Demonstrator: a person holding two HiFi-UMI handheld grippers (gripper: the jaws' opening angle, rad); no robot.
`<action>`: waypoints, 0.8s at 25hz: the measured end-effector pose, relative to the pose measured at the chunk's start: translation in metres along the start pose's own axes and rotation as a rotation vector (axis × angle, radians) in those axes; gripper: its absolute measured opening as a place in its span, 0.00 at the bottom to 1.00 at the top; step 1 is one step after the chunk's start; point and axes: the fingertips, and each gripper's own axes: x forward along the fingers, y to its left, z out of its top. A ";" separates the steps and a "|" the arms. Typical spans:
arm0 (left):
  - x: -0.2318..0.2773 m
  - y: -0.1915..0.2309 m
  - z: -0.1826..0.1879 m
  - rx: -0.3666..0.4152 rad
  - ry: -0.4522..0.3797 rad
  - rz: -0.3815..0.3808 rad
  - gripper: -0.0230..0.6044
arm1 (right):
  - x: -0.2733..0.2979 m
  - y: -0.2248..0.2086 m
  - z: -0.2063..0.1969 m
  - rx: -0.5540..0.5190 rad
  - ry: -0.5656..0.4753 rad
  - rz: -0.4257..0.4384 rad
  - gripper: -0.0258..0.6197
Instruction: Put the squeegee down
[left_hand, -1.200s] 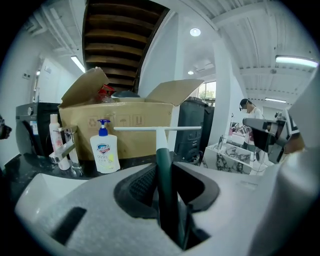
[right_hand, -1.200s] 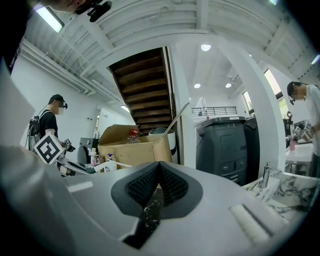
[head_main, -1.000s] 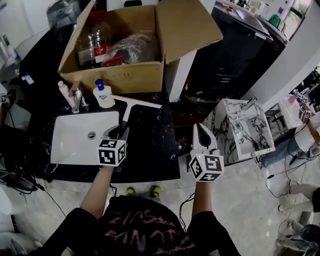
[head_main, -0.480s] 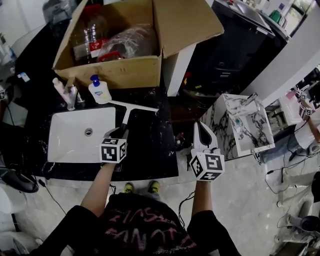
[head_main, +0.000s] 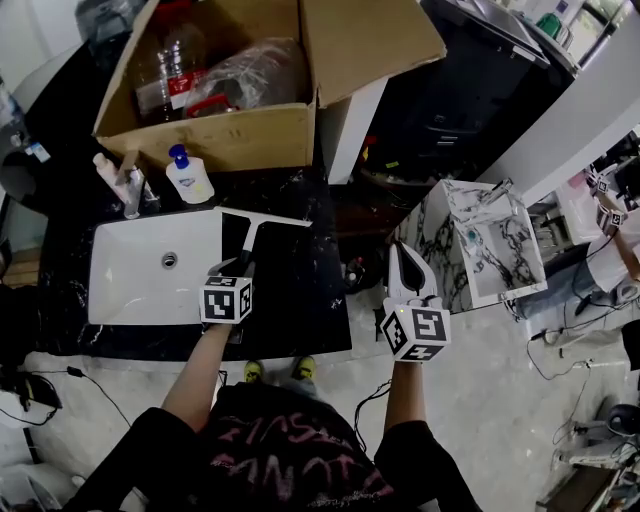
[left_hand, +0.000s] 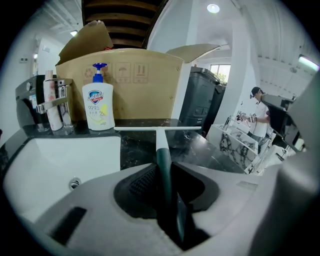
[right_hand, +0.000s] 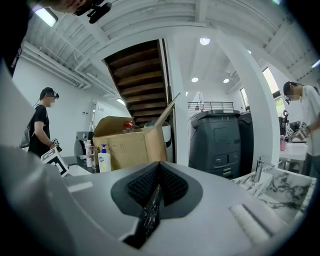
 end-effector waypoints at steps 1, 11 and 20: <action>0.002 0.000 -0.001 -0.005 0.004 -0.002 0.20 | 0.000 -0.001 -0.001 -0.001 0.003 -0.001 0.06; 0.013 -0.002 -0.012 -0.004 0.039 0.003 0.20 | 0.000 -0.010 -0.008 -0.002 0.019 -0.008 0.06; 0.018 -0.003 -0.015 -0.010 0.059 -0.006 0.20 | 0.003 -0.012 -0.009 -0.001 0.023 -0.010 0.06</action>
